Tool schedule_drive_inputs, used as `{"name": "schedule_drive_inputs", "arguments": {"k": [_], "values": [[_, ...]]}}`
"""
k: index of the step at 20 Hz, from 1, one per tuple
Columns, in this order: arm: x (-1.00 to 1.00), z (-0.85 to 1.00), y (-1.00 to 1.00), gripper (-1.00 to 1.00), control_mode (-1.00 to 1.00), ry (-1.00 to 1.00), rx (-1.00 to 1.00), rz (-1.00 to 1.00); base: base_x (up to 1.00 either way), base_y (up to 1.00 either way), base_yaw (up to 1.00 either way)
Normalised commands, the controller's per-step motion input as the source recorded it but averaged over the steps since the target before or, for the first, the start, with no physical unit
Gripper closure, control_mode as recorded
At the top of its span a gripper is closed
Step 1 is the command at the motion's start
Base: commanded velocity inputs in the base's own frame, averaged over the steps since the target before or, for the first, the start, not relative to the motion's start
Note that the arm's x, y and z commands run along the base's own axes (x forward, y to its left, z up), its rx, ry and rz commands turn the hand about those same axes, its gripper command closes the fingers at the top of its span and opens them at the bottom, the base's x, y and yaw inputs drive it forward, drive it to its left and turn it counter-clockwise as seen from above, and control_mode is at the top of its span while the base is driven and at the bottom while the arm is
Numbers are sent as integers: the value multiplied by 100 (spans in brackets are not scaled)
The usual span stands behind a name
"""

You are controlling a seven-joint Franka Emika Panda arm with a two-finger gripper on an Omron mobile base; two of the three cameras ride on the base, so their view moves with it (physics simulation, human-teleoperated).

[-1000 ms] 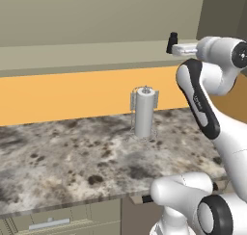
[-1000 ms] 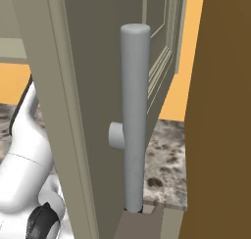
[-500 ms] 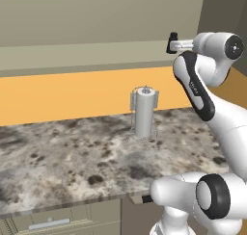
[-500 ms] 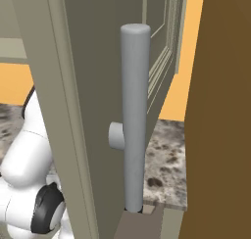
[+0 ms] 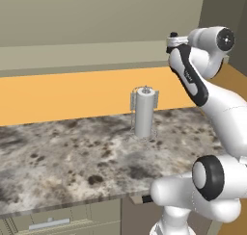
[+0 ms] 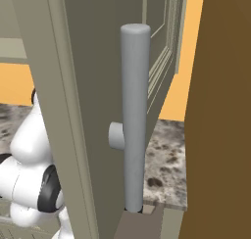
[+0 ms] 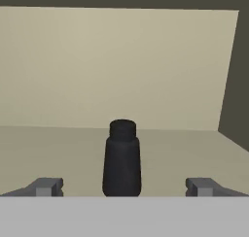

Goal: Collect the turmeric, mayonnaise, and shaker from the cabinet and place them next to the stove.

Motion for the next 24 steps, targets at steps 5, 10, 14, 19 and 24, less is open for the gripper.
{"name": "schedule_drive_inputs", "arguments": {"k": [5,10,14,19,24], "values": [[37,0,0,-100,-100,4,0,0,0,0,0],[33,0,0,-100,-100,5,0,0,0,0,0],[23,-2,0,-100,-100,5,0,0,0,0,0],[10,-6,0,-100,-100,3,0,0,0,0,0],[13,-13,0,-100,-100,4,0,0,0,0,0]]}}
